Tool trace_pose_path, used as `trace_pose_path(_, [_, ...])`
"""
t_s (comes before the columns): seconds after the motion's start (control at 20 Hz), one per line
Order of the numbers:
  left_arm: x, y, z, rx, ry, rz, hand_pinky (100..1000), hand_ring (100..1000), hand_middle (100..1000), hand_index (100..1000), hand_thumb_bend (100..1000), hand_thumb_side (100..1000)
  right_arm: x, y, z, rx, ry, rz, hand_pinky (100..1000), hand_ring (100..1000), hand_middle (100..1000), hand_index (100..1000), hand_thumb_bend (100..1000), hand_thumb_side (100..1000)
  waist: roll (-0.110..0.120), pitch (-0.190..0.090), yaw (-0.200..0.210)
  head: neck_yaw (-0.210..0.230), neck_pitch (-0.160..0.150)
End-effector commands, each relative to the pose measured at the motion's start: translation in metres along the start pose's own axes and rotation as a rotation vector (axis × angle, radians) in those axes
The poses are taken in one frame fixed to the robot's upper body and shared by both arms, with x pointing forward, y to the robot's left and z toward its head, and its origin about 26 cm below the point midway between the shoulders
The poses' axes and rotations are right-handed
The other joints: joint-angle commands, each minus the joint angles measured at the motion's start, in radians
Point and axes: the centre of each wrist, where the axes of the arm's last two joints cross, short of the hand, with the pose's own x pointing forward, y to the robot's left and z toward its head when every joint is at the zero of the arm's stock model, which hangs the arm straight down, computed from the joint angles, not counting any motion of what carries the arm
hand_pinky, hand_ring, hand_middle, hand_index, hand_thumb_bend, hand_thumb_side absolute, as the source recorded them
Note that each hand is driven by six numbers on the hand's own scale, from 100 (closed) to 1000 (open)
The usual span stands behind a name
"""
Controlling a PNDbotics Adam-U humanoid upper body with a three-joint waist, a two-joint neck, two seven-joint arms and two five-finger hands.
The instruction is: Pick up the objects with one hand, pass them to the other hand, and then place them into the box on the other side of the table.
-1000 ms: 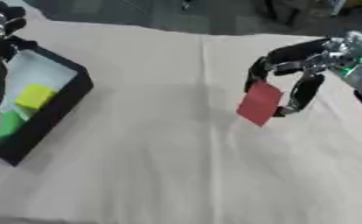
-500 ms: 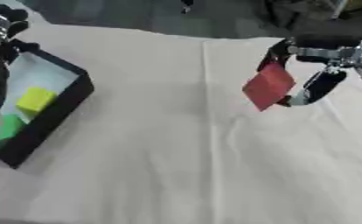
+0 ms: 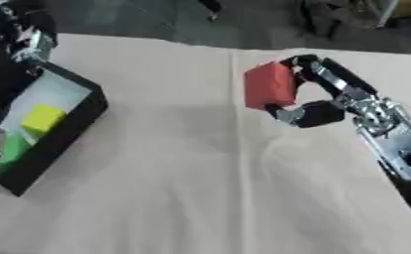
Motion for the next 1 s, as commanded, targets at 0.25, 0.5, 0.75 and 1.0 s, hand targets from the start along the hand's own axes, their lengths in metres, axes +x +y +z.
trace_pose_path(0.25, [0.016,-0.017,-0.002,-0.116,-0.106,-0.010,769,916,856,825,195,455,0.020,0.000,0.001,-0.079,-0.061,-0.187,636,437,272,461,100,523,0.020,-0.001,0.007,-0.005,-0.022])
trace_pose_path(0.5, [0.021,-0.036,-0.001,-0.250,-0.119,0.040,767,919,872,846,201,477,0.034,0.005,0.001,-0.104,-0.106,-0.323,636,430,272,471,100,523,0.022,0.003,0.007,-0.002,-0.029])
trace_pose_path(0.75, [0.023,-0.049,-0.002,-0.351,-0.120,0.111,790,943,880,844,230,476,0.045,0.008,0.003,-0.121,-0.143,-0.366,637,424,267,467,100,523,0.024,0.000,0.014,-0.010,-0.026])
trace_pose_path(1.0, [0.012,-0.059,-0.004,-0.446,-0.058,0.186,786,943,875,837,242,500,0.048,0.014,0.003,-0.106,-0.192,-0.407,631,424,271,469,100,523,0.020,-0.012,0.014,-0.004,-0.012])
